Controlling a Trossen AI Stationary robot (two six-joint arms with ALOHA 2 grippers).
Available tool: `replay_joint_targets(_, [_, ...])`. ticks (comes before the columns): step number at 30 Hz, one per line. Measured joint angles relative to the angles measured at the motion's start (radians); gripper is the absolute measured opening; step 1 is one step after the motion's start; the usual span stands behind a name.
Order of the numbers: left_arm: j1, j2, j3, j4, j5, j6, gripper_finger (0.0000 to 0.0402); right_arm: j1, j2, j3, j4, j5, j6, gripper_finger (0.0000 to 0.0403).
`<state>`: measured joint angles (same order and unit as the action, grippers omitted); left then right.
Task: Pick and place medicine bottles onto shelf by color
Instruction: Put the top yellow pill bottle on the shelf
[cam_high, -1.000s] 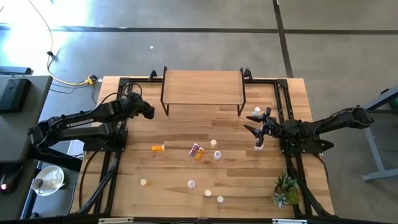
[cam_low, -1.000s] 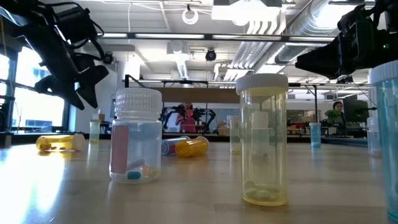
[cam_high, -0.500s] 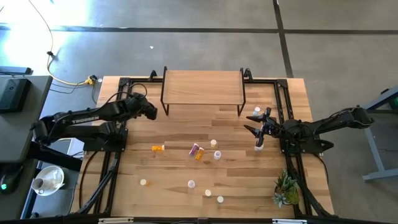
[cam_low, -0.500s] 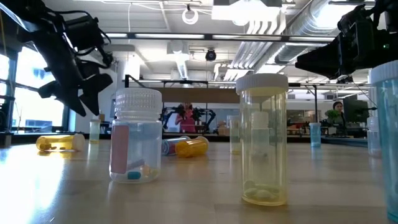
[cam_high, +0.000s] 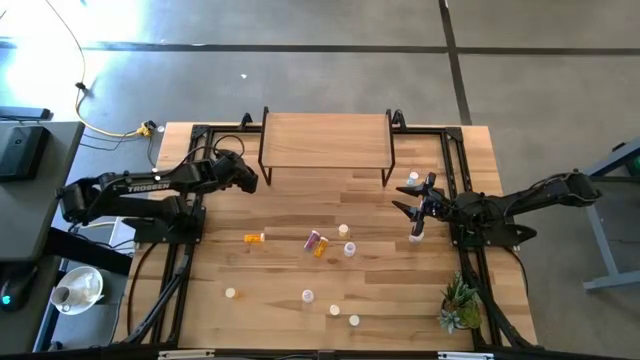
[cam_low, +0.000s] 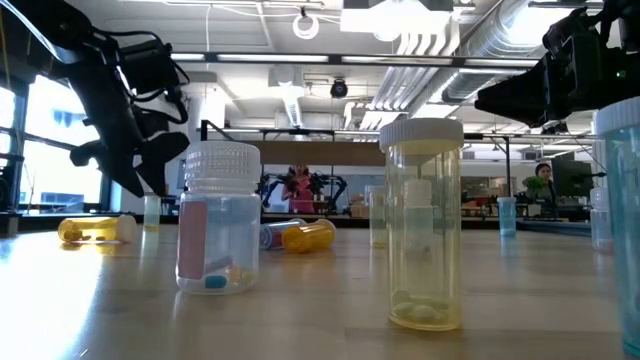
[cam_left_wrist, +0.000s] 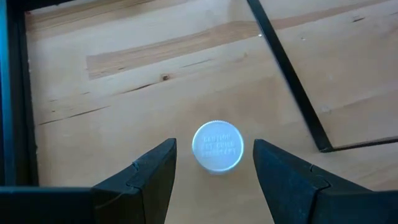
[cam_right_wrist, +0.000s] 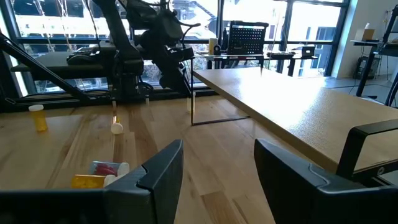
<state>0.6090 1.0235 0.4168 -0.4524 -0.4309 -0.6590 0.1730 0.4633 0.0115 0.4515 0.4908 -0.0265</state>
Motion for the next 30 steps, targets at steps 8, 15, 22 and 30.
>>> replay_joint_targets(8, [-0.001, 0.05, 0.0, 0.011, -0.025, 0.008, 0.0193, 0.0, 0.0, 0.0, 0.0, 0.0, 0.0, 0.0189])
replay_joint_targets(15, [-0.001, 0.063, 0.0, 0.012, -0.037, 0.035, 0.0141, 0.0, 0.0, 0.0, 0.0, 0.0, 0.0, 0.0189])
replay_joint_targets(22, [-0.001, 0.063, 0.0, 0.038, -0.037, 0.066, 0.0105, 0.0, 0.0, 0.0, 0.0, 0.0, 0.0, 0.0189])
replay_joint_targets(30, [0.0, 0.05, 0.0, 0.04, -0.038, 0.09, 0.0105, 0.0, 0.0, 0.0, 0.0, 0.0, 0.0, 0.0189])
